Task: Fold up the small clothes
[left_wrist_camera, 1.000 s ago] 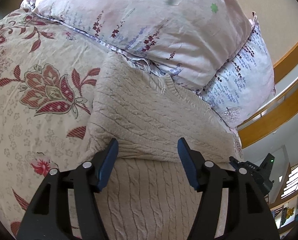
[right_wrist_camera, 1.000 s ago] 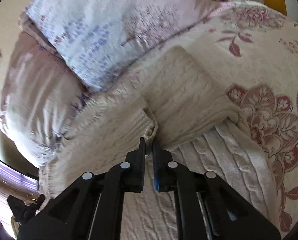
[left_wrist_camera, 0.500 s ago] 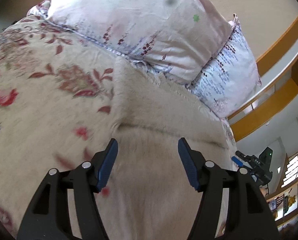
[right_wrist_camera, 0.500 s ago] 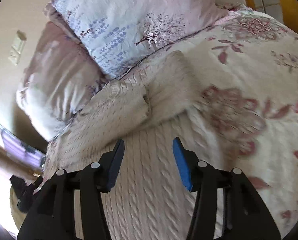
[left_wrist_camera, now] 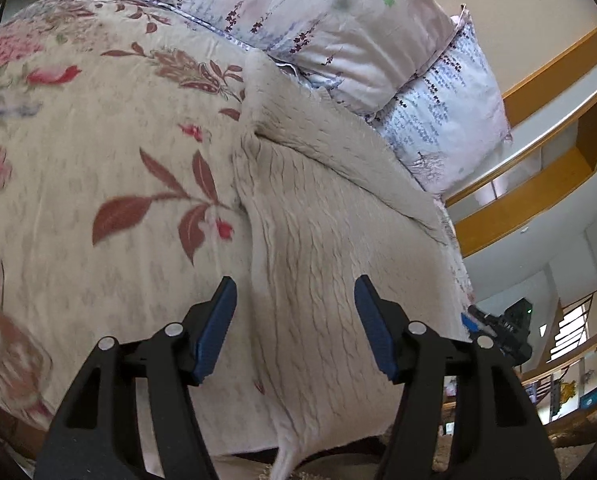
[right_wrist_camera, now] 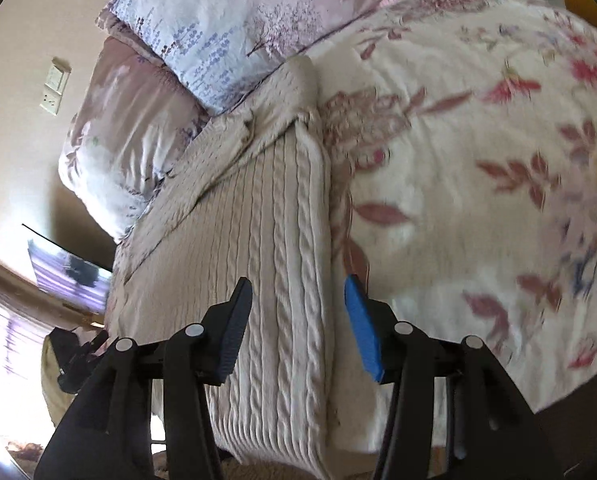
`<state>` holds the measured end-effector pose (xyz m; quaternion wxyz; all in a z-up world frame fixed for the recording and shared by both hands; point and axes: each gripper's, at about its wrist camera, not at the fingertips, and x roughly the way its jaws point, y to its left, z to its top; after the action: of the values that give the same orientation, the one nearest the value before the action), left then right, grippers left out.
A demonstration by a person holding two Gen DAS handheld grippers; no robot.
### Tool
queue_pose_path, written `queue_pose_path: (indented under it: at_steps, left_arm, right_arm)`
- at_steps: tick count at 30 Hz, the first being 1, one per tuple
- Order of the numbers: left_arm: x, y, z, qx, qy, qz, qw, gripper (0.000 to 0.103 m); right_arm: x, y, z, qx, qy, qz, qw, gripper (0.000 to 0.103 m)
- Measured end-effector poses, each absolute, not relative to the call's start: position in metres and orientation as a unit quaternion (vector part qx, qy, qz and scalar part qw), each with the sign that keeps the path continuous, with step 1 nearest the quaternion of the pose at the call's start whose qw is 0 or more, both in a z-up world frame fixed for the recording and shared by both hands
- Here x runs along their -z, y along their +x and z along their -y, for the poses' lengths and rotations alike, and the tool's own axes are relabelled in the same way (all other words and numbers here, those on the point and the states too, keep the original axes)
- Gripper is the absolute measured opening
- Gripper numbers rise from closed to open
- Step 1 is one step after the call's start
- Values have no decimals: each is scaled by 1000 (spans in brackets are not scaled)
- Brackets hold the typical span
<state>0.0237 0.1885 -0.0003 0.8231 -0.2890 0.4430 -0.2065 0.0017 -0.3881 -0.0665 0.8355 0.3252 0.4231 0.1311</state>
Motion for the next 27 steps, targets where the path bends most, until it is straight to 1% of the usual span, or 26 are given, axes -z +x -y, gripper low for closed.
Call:
queue_pose_path:
  at_steps: [1, 3, 5, 6, 7, 12, 14, 16, 19, 20, 21, 22, 23, 24, 26, 27]
  left_arm:
    - [1, 21, -188, 208, -292, -443, 821, 57]
    - [4, 14, -185, 221, -306, -446, 812, 51]
    - [6, 8, -182, 233, -313, -447, 805, 43]
    - [7, 2, -180, 243, -318, -446, 801, 41]
    - [8, -1, -179, 250, -322, -444, 798, 41]
    - [14, -21, -174, 297, -351, -441, 771, 37]
    - [17, -26, -170, 307, -348, -446, 765, 35]
    - [20, -33, -165, 311, -333, -454, 766, 35]
    - [19, -40, -159, 321, -313, -459, 767, 31]
    - [19, -40, -157, 321, -308, -460, 768, 29]
    - [19, -41, -155, 319, -298, -463, 771, 23]
    - [19, -42, -154, 317, -288, -467, 774, 20]
    - [19, -43, -152, 314, -278, -470, 777, 12]
    - [18, -42, -150, 310, -267, -472, 781, 7]
    - [13, -39, -147, 306, -249, -468, 790, 7]
    - [10, -37, -146, 305, -244, -464, 795, 6]
  right_arm:
    - [68, -1, 386, -137, 327, -423, 834, 45]
    - [71, -8, 384, -157, 336, -423, 827, 44]
    - [76, -17, 381, -182, 350, -426, 814, 40]
    - [79, -21, 381, -193, 354, -426, 810, 39]
    - [81, -25, 379, -204, 359, -426, 805, 37]
    - [84, -46, 368, -243, 342, -432, 798, 35]
    - [83, -51, 361, -251, 327, -436, 800, 28]
    - [82, -54, 355, -255, 309, -439, 804, 26]
    - [81, -55, 351, -257, 298, -437, 809, 22]
    - [80, -54, 350, -257, 294, -435, 811, 20]
    - [78, -53, 347, -255, 286, -431, 817, 18]
    - [75, -54, 346, -252, 277, -424, 825, 14]
    - [71, -55, 344, -250, 268, -413, 834, 11]
    - [63, -57, 342, -245, 252, -390, 851, 11]
    - [51, -61, 340, -239, 230, -355, 874, 9]
    - [41, -65, 337, -234, 211, -324, 892, 9]
